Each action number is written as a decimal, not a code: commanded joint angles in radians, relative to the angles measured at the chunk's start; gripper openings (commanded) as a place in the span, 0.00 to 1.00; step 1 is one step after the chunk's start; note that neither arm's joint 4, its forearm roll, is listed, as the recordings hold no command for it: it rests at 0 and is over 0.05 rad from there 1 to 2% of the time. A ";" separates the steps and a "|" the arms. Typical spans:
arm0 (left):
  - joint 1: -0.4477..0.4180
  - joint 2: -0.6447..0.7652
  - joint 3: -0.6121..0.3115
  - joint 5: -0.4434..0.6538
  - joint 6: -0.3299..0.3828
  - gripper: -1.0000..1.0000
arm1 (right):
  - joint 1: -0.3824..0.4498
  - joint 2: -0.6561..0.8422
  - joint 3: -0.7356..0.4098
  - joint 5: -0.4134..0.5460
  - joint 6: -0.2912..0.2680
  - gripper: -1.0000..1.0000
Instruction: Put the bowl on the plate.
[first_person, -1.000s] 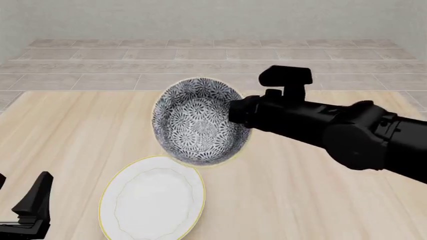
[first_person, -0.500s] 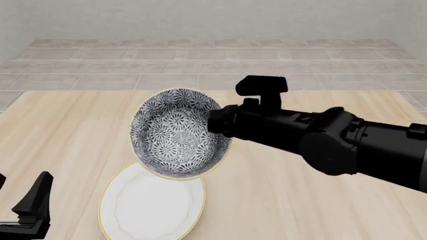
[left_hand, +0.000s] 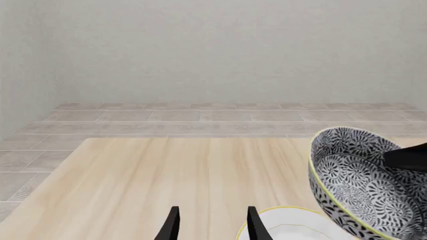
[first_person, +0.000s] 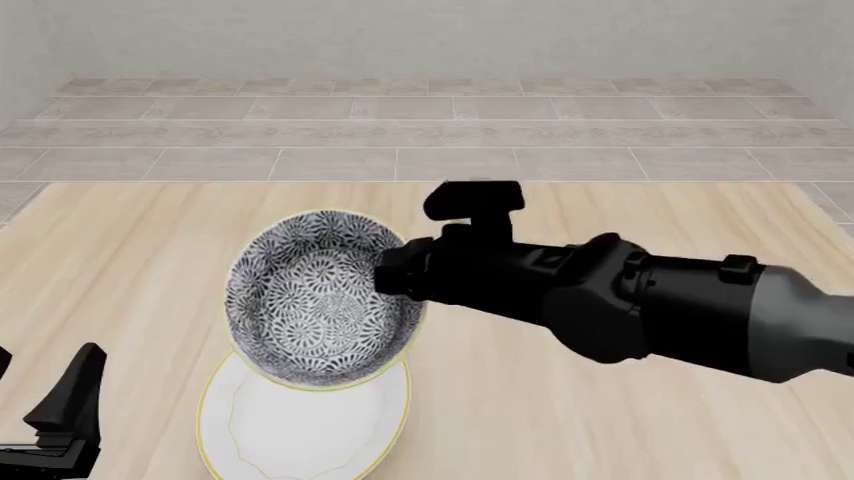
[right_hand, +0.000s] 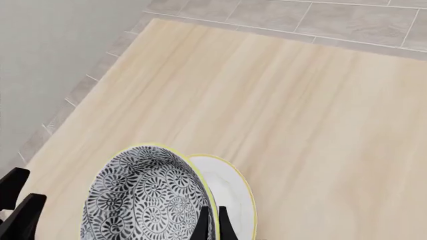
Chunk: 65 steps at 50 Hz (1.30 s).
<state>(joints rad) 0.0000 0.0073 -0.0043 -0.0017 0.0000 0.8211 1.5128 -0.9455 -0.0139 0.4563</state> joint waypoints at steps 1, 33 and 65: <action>0.000 0.000 0.000 0.000 0.000 1.00 | 0.025 0.039 -0.012 -0.015 0.020 0.00; 0.000 0.000 0.000 0.000 0.000 1.00 | 0.048 0.129 -0.034 -0.045 0.051 0.00; 0.000 0.000 0.000 0.000 0.000 1.00 | 0.061 0.160 0.024 -0.090 0.111 0.00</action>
<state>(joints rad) 0.0000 0.0073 -0.0043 -0.0017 0.0000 0.8820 1.6702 -0.9316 -0.0904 0.5485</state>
